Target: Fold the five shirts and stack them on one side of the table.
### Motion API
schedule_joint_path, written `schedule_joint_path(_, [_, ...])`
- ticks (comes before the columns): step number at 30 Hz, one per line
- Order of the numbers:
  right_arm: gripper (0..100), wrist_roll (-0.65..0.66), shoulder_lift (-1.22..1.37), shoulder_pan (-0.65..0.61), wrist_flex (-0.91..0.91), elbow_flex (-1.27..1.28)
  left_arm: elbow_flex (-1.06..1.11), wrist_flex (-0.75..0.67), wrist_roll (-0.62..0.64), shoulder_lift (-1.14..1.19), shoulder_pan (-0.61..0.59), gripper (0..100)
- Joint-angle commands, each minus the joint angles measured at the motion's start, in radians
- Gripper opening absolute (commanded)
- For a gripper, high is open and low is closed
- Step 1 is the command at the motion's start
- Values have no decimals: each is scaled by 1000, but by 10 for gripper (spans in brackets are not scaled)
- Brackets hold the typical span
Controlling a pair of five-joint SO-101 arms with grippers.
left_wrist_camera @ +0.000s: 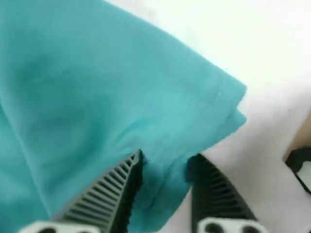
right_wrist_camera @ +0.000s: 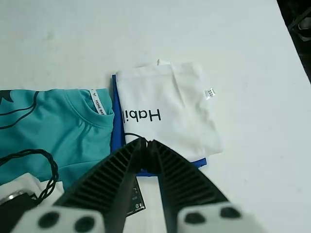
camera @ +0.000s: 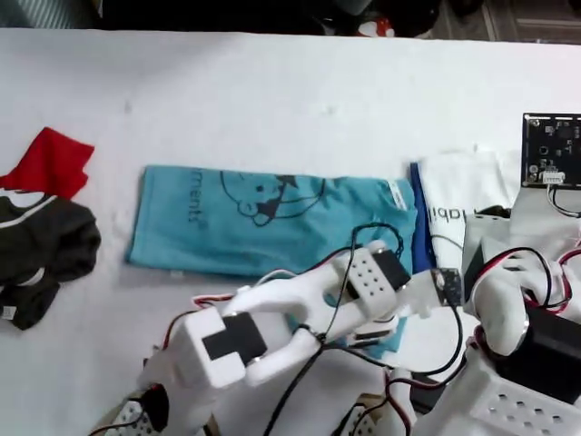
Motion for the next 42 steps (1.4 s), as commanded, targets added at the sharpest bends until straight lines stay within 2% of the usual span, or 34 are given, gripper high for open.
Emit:
schedule_joint_path(1, [18, 9, 4, 1, 2, -5, -49, 32, -8, -13, 12, 28])
schedule_joint_path(7, [18, 9, 4, 1, 2, -5, -61, 52, -8, -127, -42, 22])
schedule_joint_path(12, [18, 11, 4, -1, 2, -5, -63, 43, -9, -219, -165, 22])
schedule_joint_path(19, [18, 11, 5, -1, 2, -5, -63, -77, -9, -228, -306, 22])
schedule_joint_path(26, [18, 11, 5, -1, 2, -5, -63, -203, -12, -225, -351, 22])
schedule_joint_path(32, [18, 11, 5, -1, 2, -3, -74, -245, -75, -177, -377, 24])
schedule_joint_path(34, [18, 11, 5, -1, 2, -3, -101, -241, -106, -131, -392, 50])
schedule_joint_path(38, [18, 11, 5, -1, 2, -3, -195, -186, -69, -47, -444, 214])
schedule_joint_path(42, [18, 11, 5, -1, 2, -3, -336, -91, -69, -2, -501, 221])
